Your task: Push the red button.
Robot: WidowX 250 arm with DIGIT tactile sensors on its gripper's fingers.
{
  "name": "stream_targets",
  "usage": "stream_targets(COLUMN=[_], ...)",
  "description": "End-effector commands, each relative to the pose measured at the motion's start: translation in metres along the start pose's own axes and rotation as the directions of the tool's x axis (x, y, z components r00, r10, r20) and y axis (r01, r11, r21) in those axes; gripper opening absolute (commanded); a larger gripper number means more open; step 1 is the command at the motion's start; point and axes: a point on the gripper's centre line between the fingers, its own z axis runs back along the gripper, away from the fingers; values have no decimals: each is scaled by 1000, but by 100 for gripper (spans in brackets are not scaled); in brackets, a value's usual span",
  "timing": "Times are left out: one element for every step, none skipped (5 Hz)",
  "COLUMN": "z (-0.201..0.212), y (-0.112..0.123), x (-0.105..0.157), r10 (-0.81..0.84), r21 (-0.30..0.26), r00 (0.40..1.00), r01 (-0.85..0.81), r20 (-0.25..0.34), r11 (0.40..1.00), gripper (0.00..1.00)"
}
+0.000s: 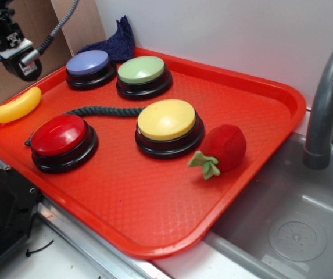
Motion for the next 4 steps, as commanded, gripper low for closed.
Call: stream_targets(z=[22,28,37,39], y=[2,-2,-8,-12], x=[3,1,-3,-4], r10=[21,14,7,-5], r21=[9,20,25,52], r00=[997,996,994,995], r01=[-21,-16,-10,-1], r20=[80,92,108,104], r11=[1000,1000,1000,999], gripper=[100,100,100,100])
